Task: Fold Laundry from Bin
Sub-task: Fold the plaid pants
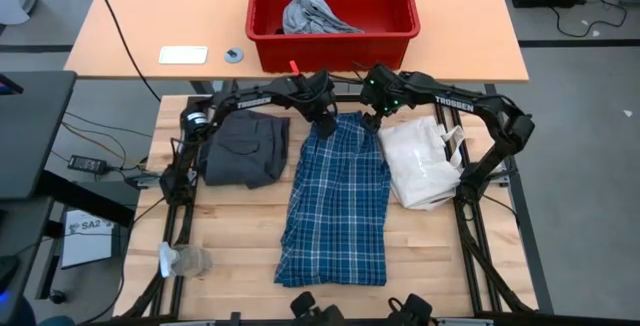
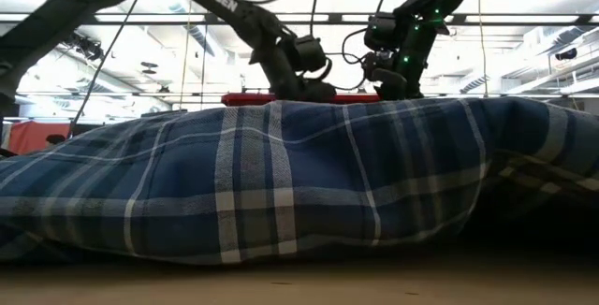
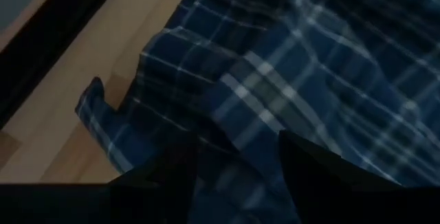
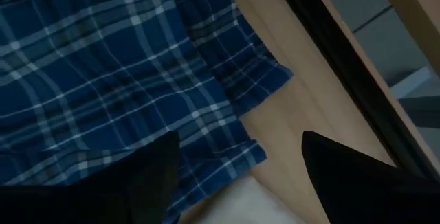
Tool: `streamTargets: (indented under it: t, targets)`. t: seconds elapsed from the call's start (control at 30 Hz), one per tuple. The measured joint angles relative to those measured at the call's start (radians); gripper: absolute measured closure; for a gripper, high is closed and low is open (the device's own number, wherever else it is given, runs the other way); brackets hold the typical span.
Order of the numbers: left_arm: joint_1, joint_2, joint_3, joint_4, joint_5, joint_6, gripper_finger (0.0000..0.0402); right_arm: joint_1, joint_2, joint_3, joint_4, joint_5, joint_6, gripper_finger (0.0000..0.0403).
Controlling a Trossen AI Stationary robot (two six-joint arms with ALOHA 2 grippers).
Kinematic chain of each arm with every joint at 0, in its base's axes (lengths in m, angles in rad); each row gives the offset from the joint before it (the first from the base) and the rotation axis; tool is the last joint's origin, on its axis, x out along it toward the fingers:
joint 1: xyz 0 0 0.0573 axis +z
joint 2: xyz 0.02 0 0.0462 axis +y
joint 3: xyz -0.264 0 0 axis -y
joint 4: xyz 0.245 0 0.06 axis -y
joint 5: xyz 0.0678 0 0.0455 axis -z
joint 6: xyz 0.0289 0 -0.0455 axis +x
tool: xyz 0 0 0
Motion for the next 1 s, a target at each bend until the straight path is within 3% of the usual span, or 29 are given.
streamTargets:
  t: [0.17, 0.3, 0.47, 0.7, 1.0]
  targets:
    - [0.031, 0.03, 0.0, 0.016, 0.026, -0.017, 0.0196, -0.003, 0.0, 0.0, 0.001, -0.009, 0.022, 0.0092]
    - [0.047, 0.042, 0.0, 0.04, 0.151, -0.003, 0.0205, -0.007, 0.0, 0.0, 0.0, -0.013, 0.026, 0.0092]
    - [0.043, 0.047, 0.0, 0.078, 0.222, 0.007, 0.0263, -0.019, 0.0, 0.0, 0.0, -0.029, 0.03, 0.0092]
    - [0.05, 0.047, 0.0, 0.084, 0.228, 0.038, 0.0388, -0.036, 0.0, 0.0, 0.0, -0.028, 0.045, 0.0098]
    - [0.076, 0.045, 0.0, 0.073, 0.226, 0.04, 0.0399, -0.039, 0.0, 0.0, -0.005, -0.027, 0.056, 0.0137]
